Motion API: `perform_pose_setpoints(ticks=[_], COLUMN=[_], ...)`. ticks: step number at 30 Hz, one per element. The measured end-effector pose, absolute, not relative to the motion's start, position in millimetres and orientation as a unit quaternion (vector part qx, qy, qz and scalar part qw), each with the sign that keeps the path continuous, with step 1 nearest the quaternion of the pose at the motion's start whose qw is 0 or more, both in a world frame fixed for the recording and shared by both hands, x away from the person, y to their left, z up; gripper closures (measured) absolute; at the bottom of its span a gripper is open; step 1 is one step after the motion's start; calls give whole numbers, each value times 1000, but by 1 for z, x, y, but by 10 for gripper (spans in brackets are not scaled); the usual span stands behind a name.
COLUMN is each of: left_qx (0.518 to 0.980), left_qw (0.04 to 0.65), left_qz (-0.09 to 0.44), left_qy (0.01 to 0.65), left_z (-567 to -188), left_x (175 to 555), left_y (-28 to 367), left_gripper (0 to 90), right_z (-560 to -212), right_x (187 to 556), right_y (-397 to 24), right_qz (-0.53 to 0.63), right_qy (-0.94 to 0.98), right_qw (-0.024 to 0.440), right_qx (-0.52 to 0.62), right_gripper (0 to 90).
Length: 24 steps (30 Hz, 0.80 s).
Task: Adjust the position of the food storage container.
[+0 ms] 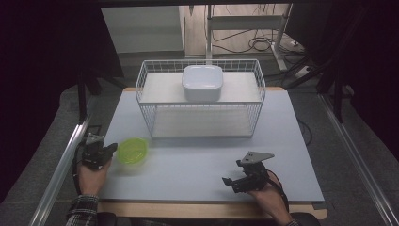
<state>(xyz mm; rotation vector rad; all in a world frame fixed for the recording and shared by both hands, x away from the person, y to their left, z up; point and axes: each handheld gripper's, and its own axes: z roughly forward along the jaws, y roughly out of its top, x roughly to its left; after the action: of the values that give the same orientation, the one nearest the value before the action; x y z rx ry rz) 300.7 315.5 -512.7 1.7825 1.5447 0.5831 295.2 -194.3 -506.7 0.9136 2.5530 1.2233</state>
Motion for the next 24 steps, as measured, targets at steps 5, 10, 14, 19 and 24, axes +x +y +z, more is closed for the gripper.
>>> perform_pose_setpoints(ticks=[5,10,14,19,24], left_qx=[700,710,715,732,742], left_qw=[354,363,372,379,390], left_qz=[208,192,180,167,149], left_qy=[585,571,563,541,524], left_z=[-514,-513,-513,-512,-511], left_x=[304,304,303,301,301], left_y=[301,282,269,243,221], left_gripper=[900,900,900,900,900], right_z=[-508,-508,-508,-508,-508], right_x=[295,296,296,296,296], right_y=[-194,-194,-194,-194,-194], right_qz=[407,405,405,404,402], right_qy=[857,857,857,857,858], right_qw=[83,83,83,83,83], right_qx=[306,307,307,309,309], right_gripper=[120,121,121,121,121])
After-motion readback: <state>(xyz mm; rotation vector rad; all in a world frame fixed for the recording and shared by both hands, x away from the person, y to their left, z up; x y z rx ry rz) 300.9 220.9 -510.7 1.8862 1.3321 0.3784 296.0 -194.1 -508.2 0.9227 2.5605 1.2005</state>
